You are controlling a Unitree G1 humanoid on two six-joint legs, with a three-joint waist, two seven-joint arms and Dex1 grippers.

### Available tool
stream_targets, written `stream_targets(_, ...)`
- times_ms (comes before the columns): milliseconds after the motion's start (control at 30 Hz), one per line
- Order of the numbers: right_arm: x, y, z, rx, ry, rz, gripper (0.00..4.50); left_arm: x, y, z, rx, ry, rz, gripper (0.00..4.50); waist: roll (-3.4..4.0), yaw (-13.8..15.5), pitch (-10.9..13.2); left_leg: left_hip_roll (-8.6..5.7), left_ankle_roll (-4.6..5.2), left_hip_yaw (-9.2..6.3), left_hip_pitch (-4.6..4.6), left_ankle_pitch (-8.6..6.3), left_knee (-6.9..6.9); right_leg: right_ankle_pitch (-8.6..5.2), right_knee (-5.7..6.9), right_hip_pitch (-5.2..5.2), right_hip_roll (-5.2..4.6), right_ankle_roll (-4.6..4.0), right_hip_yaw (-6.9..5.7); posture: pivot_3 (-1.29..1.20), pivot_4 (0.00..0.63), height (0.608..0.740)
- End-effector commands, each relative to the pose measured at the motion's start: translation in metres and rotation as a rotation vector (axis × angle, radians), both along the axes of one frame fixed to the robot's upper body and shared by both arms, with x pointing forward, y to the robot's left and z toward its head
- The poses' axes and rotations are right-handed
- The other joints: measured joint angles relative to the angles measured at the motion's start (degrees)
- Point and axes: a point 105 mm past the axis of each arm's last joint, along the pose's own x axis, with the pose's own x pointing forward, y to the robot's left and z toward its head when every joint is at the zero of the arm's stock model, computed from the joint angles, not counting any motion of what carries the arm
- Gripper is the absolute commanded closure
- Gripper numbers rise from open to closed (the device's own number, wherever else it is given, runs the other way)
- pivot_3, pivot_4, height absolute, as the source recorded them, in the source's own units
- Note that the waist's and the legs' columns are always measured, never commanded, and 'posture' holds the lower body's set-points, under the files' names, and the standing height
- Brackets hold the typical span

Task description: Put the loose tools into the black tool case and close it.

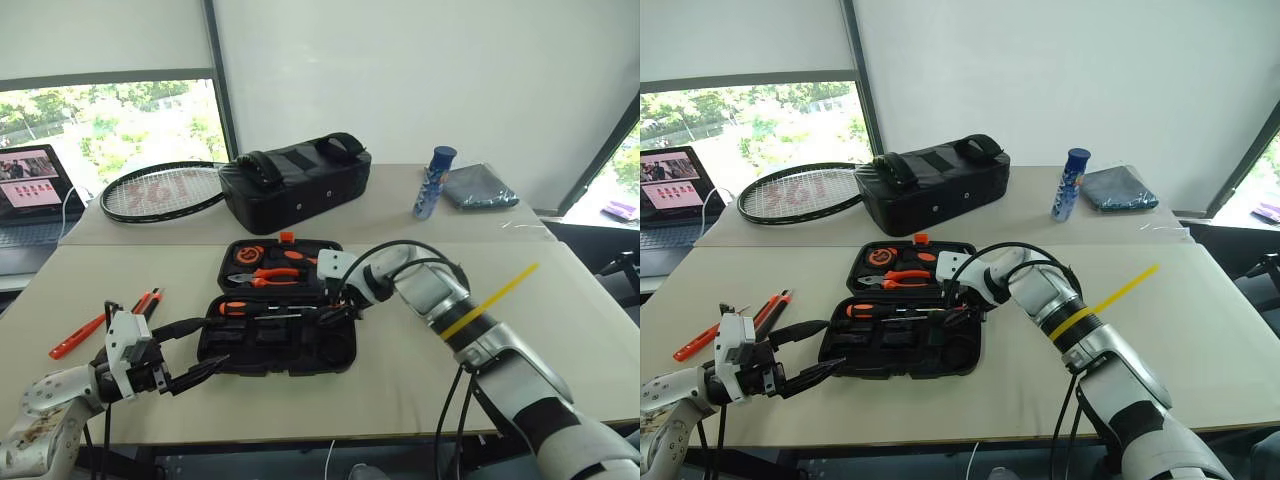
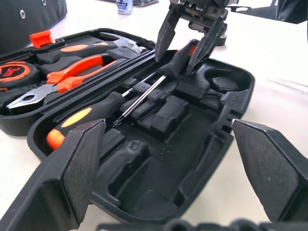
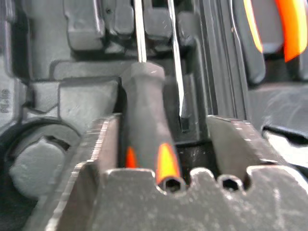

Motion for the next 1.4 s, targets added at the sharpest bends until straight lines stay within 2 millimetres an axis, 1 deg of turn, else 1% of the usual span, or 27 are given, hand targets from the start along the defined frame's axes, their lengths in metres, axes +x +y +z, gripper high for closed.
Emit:
stream_targets(33, -0.012, -0.001, 0.026, 0.082, 0.021, 0.047, 0.53, -0.001, -0.004, 0.006, -0.001, -0.026, -0.018, 0.0, 0.0, 0.0, 0.0, -0.01, 0.0, -0.01, -0.05, 0.0, -0.02, 0.0, -0.01, -0.04, -0.02, 0.0, 0.0, 0.0, 0.15, 0.74)
stream_targets(133, -0.014, -0.005, 0.034, 0.117, 0.028, 0.038, 0.53, 0.0, -0.004, 0.006, 0.0, -0.027, -0.019, 0.0, 0.0, 0.3, 0.0, -0.04, -0.01, -0.06, -0.3, 0.0, -0.03, 0.0, 0.01, -0.3, -0.09, 0.0, -0.02, 0.0, 0.15, 0.74)
stream_targets(200, -0.015, -0.006, 0.044, 0.194, 0.021, 0.032, 0.53, 0.001, -0.004, 0.007, 0.001, -0.027, -0.021, 0.0, 0.0, 0.4, 0.0, -0.05, -0.01, -0.06, -0.29, 0.01, -0.03, 0.0, 0.02, -0.3, -0.11, 0.0, -0.02, 0.0, 0.15, 0.74)
stream_targets(267, -0.016, -0.008, 0.048, 0.237, 0.025, 0.031, 1.03, 0.002, -0.004, 0.007, 0.0, -0.028, -0.021, 0.0, 0.0, 0.6, 0.0, -0.05, -0.02, -0.01, -0.28, 0.01, -0.03, 0.0, 0.01, -0.29, -0.1, 0.0, -0.02, 0.0, 0.15, 0.74)
stream_targets(300, -0.017, -0.013, 0.045, 0.233, 0.024, 0.029, 1.11, 0.002, -0.003, 0.007, 0.001, -0.027, -0.021, 0.0, 0.0, 0.6, 0.0, -0.06, -0.02, 0.0, -0.28, 0.01, -0.03, 0.0, 0.01, -0.3, -0.1, 0.0, -0.02, 0.0, 0.15, 0.74)
stream_targets(333, -0.017, -0.015, 0.042, 0.228, 0.021, 0.029, 1.57, 0.002, -0.003, 0.007, 0.001, -0.026, -0.021, 0.0, 0.0, 0.7, 0.0, -0.06, -0.02, 0.02, -0.28, 0.02, -0.03, 0.0, 0.01, -0.3, -0.08, 0.0, -0.01, 0.0, 0.15, 0.74)
stream_targets(400, -0.018, -0.017, 0.034, 0.222, 0.001, 0.035, 2.25, 0.001, -0.003, 0.006, 0.003, -0.023, -0.022, 0.0, 0.0, 0.9, 0.0, -0.06, -0.02, 0.04, -0.27, 0.02, -0.03, 0.0, 0.0, -0.29, -0.08, 0.0, -0.01, 0.0, 0.15, 0.74)
stream_targets(467, -0.018, -0.011, 0.024, 0.22, -0.019, 0.039, 2.93, 0.001, -0.003, 0.006, 0.004, -0.019, -0.025, 0.0, 0.0, 1.0, 0.0, -0.06, -0.02, 0.06, -0.25, 0.02, -0.03, 0.0, 0.0, -0.29, -0.07, 0.0, -0.01, 0.0, 0.15, 0.74)
stream_targets(500, -0.018, -0.008, 0.02, 0.22, -0.024, 0.042, 3.41, 0.001, -0.003, 0.006, 0.005, -0.018, -0.025, 0.0, 0.0, 1.0, 0.0, -0.05, -0.02, 0.1, -0.26, 0.02, -0.03, 0.0, 0.0, -0.32, -0.06, 0.0, 0.02, 0.0, 0.15, 0.74)
stream_targets(533, -0.017, -0.005, 0.018, 0.224, -0.031, 0.042, 3.64, 0.001, -0.003, 0.006, 0.005, -0.017, -0.026, 0.0, 0.0, 1.0, 0.0, -0.04, -0.02, 0.11, -0.26, 0.02, -0.03, 0.0, 0.01, -0.33, -0.04, 0.0, 0.04, 0.0, 0.15, 0.74)
stream_targets(600, -0.015, 0.0, 0.013, 0.221, -0.05, 0.043, 4.27, 0.001, -0.003, 0.005, 0.007, -0.015, -0.025, 0.0, 0.0, 1.0, 0.0, -0.03, -0.03, 0.14, -0.27, 0.03, -0.03, 0.0, 0.04, -0.38, -0.01, 0.0, 0.07, 0.0, 0.15, 0.74)
stream_targets(633, -0.014, 0.002, 0.011, 0.226, -0.055, 0.041, 4.39, 0.001, -0.002, 0.005, 0.008, -0.013, -0.025, 0.0, 0.0, 1.1, 0.0, -0.03, -0.04, 0.14, -0.27, 0.03, -0.03, 0.0, 0.06, -0.4, -0.01, 0.0, 0.08, 0.0, 0.15, 0.74)
stream_targets(900, -0.01, 0.02, 0.0, 0.23, -0.062, 0.034, 4.39, -0.001, 0.0, 0.003, 0.021, -0.003, -0.018, 0.0, 0.0, 1.5, 0.0, -0.04, -0.06, 0.15, -0.28, 0.04, -0.02, 0.0, 0.05, -0.38, -0.03, 0.0, 0.06, 0.0, 0.15, 0.74)
stream_targets(1033, -0.004, 0.019, -0.012, 0.193, -0.068, 0.014, 4.39, -0.002, 0.0, 0.003, 0.023, -0.003, -0.014, 0.0, 0.0, 1.5, 0.0, -0.04, -0.06, 0.16, -0.28, 0.04, -0.02, 0.0, 0.05, -0.38, -0.03, 0.0, 0.05, 0.0, 0.15, 0.74)
stream_targets(1100, -0.004, 0.017, -0.02, 0.153, -0.078, 0.031, 4.39, -0.002, 0.0, 0.003, 0.025, -0.004, -0.013, 0.0, 0.0, 1.4, 0.0, -0.03, -0.06, 0.16, -0.25, 0.04, -0.02, 0.0, 0.06, -0.37, -0.03, 0.0, 0.06, 0.0, 0.15, 0.74)
stream_targets(1167, -0.003, 0.019, -0.024, 0.16, -0.058, 0.017, 4.39, -0.001, 0.001, 0.004, 0.027, -0.005, -0.011, 0.0, 0.0, 1.4, 0.0, -0.03, -0.06, 0.16, -0.2, 0.04, -0.02, 0.0, 0.07, -0.33, -0.02, -0.01, 0.06, 0.0, 0.15, 0.74)
stream_targets(1300, -0.002, 0.023, -0.032, 0.162, -0.029, -0.005, 4.39, -0.001, 0.001, 0.004, 0.029, -0.007, -0.006, 0.0, 0.0, 1.3, 0.0, -0.02, -0.06, 0.16, 0.11, 0.04, -0.02, 0.0, 0.06, -0.02, -0.01, -0.01, 0.06, 0.0, 0.15, 0.74)
stream_targets(1400, -0.002, 0.024, -0.037, 0.151, -0.016, -0.001, 4.39, -0.001, 0.001, 0.004, 0.03, -0.006, -0.002, 0.0, 0.0, 1.2, 0.0, 0.01, -0.06, 0.18, 0.57, 0.04, -0.03, -0.03, 0.05, 0.43, 0.02, -0.05, 0.06, 0.0, 0.15, 0.74)
